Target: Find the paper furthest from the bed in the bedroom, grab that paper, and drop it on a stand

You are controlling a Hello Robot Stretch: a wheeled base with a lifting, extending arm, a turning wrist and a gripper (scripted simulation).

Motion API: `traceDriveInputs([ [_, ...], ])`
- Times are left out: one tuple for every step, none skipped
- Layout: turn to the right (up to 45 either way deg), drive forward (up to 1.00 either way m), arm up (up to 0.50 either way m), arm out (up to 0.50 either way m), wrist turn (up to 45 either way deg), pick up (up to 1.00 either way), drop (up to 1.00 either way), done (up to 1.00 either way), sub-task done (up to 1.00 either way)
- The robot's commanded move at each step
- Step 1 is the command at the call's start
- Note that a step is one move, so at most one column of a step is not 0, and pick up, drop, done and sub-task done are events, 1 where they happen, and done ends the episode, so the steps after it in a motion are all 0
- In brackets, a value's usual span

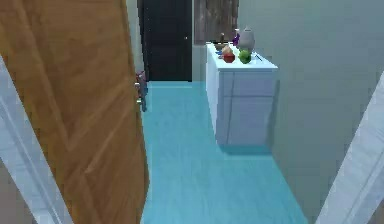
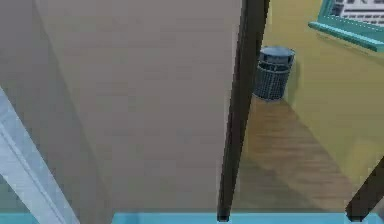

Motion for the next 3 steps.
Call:
traceDriveInputs([
  [-45.0, 0.00, 0.00, 0.00, 0.0, 0.00, 0.00, 0.00, 0.00],
  [-45.0, 0.00, 0.00, 0.00, 0.0, 0.00, 0.00, 0.00, 0.00],
  [-45.0, 0.00, 0.00, 0.00, 0.0, 0.00, 0.00, 0.00, 0.00],
])
